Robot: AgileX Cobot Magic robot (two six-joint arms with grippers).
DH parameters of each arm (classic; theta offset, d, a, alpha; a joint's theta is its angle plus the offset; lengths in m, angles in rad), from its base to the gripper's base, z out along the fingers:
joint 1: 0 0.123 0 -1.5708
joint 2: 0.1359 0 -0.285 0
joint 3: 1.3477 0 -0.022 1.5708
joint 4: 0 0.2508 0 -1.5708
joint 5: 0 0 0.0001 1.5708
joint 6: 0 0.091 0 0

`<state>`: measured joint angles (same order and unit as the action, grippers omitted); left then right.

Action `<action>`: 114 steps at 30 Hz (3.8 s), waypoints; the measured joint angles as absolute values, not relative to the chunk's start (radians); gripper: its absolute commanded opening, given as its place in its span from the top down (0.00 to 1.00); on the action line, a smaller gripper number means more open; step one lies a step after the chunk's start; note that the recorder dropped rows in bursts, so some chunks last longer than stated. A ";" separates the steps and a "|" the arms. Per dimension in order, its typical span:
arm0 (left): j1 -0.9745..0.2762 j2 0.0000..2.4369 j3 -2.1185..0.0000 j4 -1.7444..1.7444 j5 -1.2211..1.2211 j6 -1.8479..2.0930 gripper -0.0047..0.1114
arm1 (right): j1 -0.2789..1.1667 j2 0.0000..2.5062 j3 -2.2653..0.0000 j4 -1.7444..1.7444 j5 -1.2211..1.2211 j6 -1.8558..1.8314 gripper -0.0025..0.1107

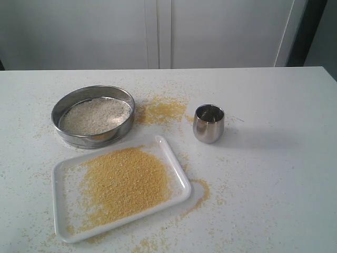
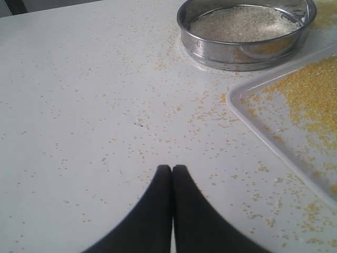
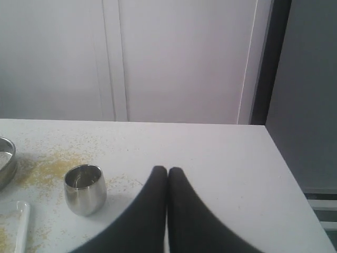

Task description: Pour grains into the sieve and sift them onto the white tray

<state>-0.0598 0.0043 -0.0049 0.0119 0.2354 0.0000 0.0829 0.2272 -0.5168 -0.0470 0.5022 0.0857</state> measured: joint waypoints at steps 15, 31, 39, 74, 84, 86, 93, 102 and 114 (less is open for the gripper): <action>-0.060 0.004 -0.005 0.012 0.235 0.000 0.96 | 0.083 0.160 -0.467 -0.070 0.625 0.065 0.98; -0.060 0.004 -0.005 0.012 0.235 0.000 0.96 | 0.083 0.086 -0.251 -0.073 0.414 0.059 0.98; -0.060 0.004 -0.005 0.012 0.235 0.000 0.96 | 0.083 0.008 -0.132 -0.061 0.388 0.056 0.98; -0.060 0.004 -0.005 0.012 0.235 0.000 0.96 | 0.083 0.006 -0.006 -0.014 0.333 -0.011 0.98; -0.060 0.004 -0.005 0.012 0.235 0.000 0.96 | 0.083 0.006 -0.006 -0.014 0.333 -0.011 0.98; -0.060 0.004 -0.005 0.012 0.235 0.000 0.96 | 0.083 0.006 -0.006 -0.014 0.333 -0.011 0.98; -0.060 0.004 -0.005 0.012 0.235 0.000 0.96 | 0.083 0.006 -0.006 -0.014 0.333 -0.011 0.98; -0.060 0.004 -0.005 0.012 0.235 0.000 0.96 | 0.083 0.006 -0.006 -0.014 0.331 -0.011 0.98; -0.060 0.004 -0.005 0.012 0.235 0.000 0.96 | 0.083 0.006 -0.006 -0.012 0.331 -0.011 0.98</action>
